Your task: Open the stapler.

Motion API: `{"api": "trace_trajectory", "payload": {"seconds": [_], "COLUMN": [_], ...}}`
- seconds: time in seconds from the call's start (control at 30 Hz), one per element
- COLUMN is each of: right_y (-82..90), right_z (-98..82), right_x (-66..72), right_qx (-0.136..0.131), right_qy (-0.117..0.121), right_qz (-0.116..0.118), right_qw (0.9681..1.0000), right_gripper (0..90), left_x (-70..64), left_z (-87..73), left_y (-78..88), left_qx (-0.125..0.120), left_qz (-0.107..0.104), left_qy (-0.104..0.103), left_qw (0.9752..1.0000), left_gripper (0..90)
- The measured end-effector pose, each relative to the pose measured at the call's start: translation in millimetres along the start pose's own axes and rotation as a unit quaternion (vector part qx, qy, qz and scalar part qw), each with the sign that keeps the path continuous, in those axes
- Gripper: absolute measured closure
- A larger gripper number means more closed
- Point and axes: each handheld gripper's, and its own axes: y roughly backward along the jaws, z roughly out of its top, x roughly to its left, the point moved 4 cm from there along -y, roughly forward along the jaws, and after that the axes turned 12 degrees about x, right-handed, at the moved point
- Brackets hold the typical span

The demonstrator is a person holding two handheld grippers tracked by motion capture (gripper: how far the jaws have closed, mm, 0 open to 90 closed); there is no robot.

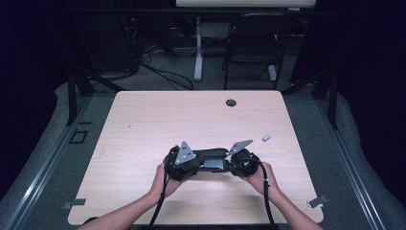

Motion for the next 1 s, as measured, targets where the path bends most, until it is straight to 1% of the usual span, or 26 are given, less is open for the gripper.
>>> {"api": "trace_trajectory", "payload": {"seconds": [0.03, 0.07, 0.1, 0.13, 0.17, 0.23, 0.3, 0.33, 0.4, 0.43, 0.47, 0.5, 0.53, 0.57, 0.67, 0.77, 0.8, 0.87, 0.9, 0.93, 0.97, 1.0], "right_y": [0.0, -0.9, -2.9, -3.5, -4.6, -6.0, -9.9, -12.6, -13.8, -13.7, -14.6, -14.6, -15.3, -14.3, -15.3, -17.3, -17.4, -18.8, -19.4, -21.6, -22.8, -23.3], "right_z": [0.0, 0.2, 0.5, 0.6, 1.0, 1.4, 2.7, 3.5, 3.9, 4.2, 4.8, 4.8, 5.0, 5.0, 5.7, 6.2, 6.3, 7.2, 7.5, 8.5, 8.9, 8.8], "right_x": [0.0, -0.5, -0.6, -0.7, -0.3, 0.0, 1.2, 2.4, 2.6, 1.8, 1.6, 1.6, 2.1, 0.7, -0.8, -1.4, -1.9, -2.1, -2.2, -1.9, -1.0, -1.0], "right_qx": [0.000, -0.003, -0.006, -0.004, -0.005, -0.006, -0.004, -0.013, -0.015, -0.009, -0.009, -0.009, -0.014, -0.006, -0.015, -0.020, -0.017, -0.019, -0.017, -0.025, -0.025, -0.019], "right_qy": [0.000, -0.001, -0.004, 0.000, -0.002, -0.001, 0.006, 0.001, 0.002, 0.008, 0.010, 0.010, 0.006, 0.013, 0.009, 0.005, 0.005, 0.004, 0.005, 0.005, 0.000, 0.003], "right_qz": [0.000, -0.001, -0.002, -0.006, -0.007, -0.006, -0.011, -0.007, -0.008, -0.010, -0.012, -0.012, -0.011, -0.016, -0.017, -0.020, -0.023, -0.026, -0.025, -0.027, -0.027, -0.029], "right_qw": [1.0000, 1.0000, 1.0000, 1.0000, 1.0000, 1.0000, 0.9999, 0.9999, 0.9999, 0.9999, 0.9998, 0.9998, 0.9998, 0.9998, 0.9997, 0.9996, 0.9996, 0.9995, 0.9995, 0.9993, 0.9993, 0.9994], "right_gripper": [81.0, 81.9, 83.3, 83.7, 83.8, 84.1, 84.6, 84.6, 84.9, 85.1, 85.6, 85.6, 85.8, 85.8, 86.0, 86.5, 86.7, 86.9, 87.0, 87.2, 87.3, 87.3], "left_x": [0.0, -0.9, -1.3, -2.0, -3.2, -3.7, -7.0, -8.4, -10.0, -11.3, -13.5, -13.5, -14.5, -14.9, -14.2, -12.8, -12.6, -12.7, -13.5, -14.2, -14.9, -16.1], "left_z": [0.0, -0.5, -1.0, -1.7, -3.2, -4.1, -6.7, -7.4, -8.1, -8.6, -9.5, -9.5, -10.2, -10.8, -14.1, -16.0, -16.3, -16.8, -16.7, -16.5, -16.3, -15.8], "left_y": [0.0, -1.1, -2.6, -4.1, -7.4, -8.8, -14.1, -16.1, -18.4, -19.5, -23.0, -23.0, -25.7, -27.3, -34.8, -40.0, -41.5, -43.2, -44.6, -45.7, -46.3, -47.2], "left_qx": [0.000, -0.001, -0.001, -0.001, 0.000, 0.001, 0.007, 0.008, 0.011, 0.013, 0.013, 0.013, 0.015, 0.019, 0.025, 0.025, 0.022, 0.025, 0.021, 0.020, 0.020, 0.017], "left_qz": [0.000, -0.004, -0.005, -0.005, -0.005, -0.003, 0.003, 0.004, 0.003, 0.001, 0.001, 0.001, -0.004, -0.008, -0.008, -0.009, -0.007, -0.008, -0.006, -0.004, -0.001, 0.003], "left_qy": [0.000, 0.001, 0.000, 0.002, 0.005, 0.003, -0.001, -0.002, -0.005, -0.003, -0.004, -0.004, 0.003, 0.008, 0.023, 0.039, 0.043, 0.045, 0.048, 0.048, 0.048, 0.049], "left_qw": [1.0000, 1.0000, 1.0000, 1.0000, 1.0000, 1.0000, 1.0000, 1.0000, 0.9999, 0.9999, 0.9999, 0.9999, 0.9999, 0.9998, 0.9994, 0.9989, 0.9988, 0.9986, 0.9986, 0.9987, 0.9987, 0.9987], "left_gripper": [74.7, 74.7, 79.4, 82.4, 85.0, 89.1, 89.7, 89.7, 89.7, 89.7, 89.7, 89.7, 89.7, 89.7, 89.7, 89.8, 89.7, 89.7, 89.7, 89.7, 89.7, 89.7]}}
